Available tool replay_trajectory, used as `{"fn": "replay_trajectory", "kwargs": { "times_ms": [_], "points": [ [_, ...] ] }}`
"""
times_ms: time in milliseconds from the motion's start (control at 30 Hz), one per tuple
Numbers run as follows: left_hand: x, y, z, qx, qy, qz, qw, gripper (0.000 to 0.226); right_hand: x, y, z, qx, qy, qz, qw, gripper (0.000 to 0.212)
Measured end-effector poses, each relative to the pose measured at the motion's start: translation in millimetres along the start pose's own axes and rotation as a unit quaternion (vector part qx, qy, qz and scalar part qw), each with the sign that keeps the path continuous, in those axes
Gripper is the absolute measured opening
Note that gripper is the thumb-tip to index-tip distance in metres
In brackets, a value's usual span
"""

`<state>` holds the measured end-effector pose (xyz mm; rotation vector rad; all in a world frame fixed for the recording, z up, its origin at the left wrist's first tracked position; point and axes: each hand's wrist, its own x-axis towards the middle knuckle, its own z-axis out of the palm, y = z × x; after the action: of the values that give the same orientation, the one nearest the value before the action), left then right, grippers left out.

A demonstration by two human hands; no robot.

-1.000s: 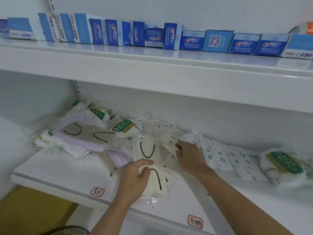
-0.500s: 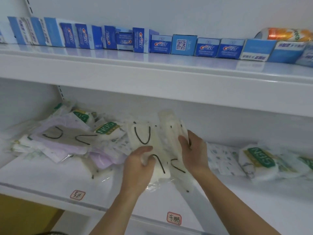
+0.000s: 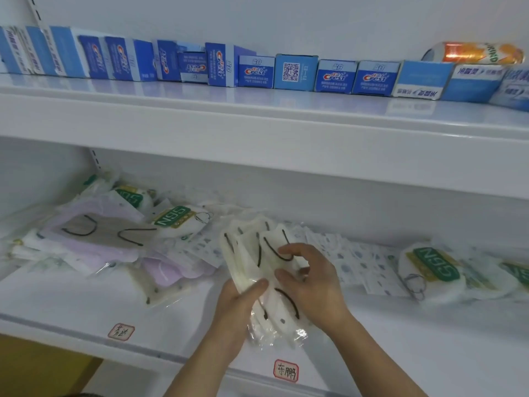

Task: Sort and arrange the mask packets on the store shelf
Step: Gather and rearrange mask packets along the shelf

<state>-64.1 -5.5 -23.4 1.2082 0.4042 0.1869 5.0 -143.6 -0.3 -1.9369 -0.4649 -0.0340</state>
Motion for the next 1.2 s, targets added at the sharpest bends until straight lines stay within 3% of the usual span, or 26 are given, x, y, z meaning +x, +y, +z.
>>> {"fn": "replay_trajectory", "kwargs": {
  "times_ms": [167,333,467,700,933,1000,1133,1200],
  "points": [
    [-1,-4,-5,0.019,0.015,0.020,1.000,0.018,-4,34,12,-0.056,0.016,0.046,0.997,0.035],
    [-1,-7,-3,-0.017,0.024,-0.015,0.999,0.020,-12,48,13,-0.027,0.042,0.010,0.999,0.019],
    [1,-7,-2,0.050,0.018,0.018,0.998,0.016,-11,48,11,-0.028,0.035,0.048,0.998,0.043],
    [-1,-15,-1,0.108,0.029,0.040,0.993,0.016,-11,57,5,0.114,0.145,0.128,0.975,0.020],
    [-5,-12,3,0.107,0.041,0.080,0.990,0.014,-17,47,11,0.111,0.082,0.104,0.985,0.042],
    [-4,-13,1,0.088,0.059,0.080,0.991,0.009,-17,45,12,0.053,0.116,0.083,0.988,0.039],
    [-1,-18,-6,0.010,0.107,0.029,0.994,0.024,-18,41,3,0.050,0.209,0.069,0.974,0.029],
    [0,-16,-7,0.013,0.115,0.046,0.992,0.016,-20,36,4,0.045,0.219,0.061,0.973,0.030]
  ]
}}
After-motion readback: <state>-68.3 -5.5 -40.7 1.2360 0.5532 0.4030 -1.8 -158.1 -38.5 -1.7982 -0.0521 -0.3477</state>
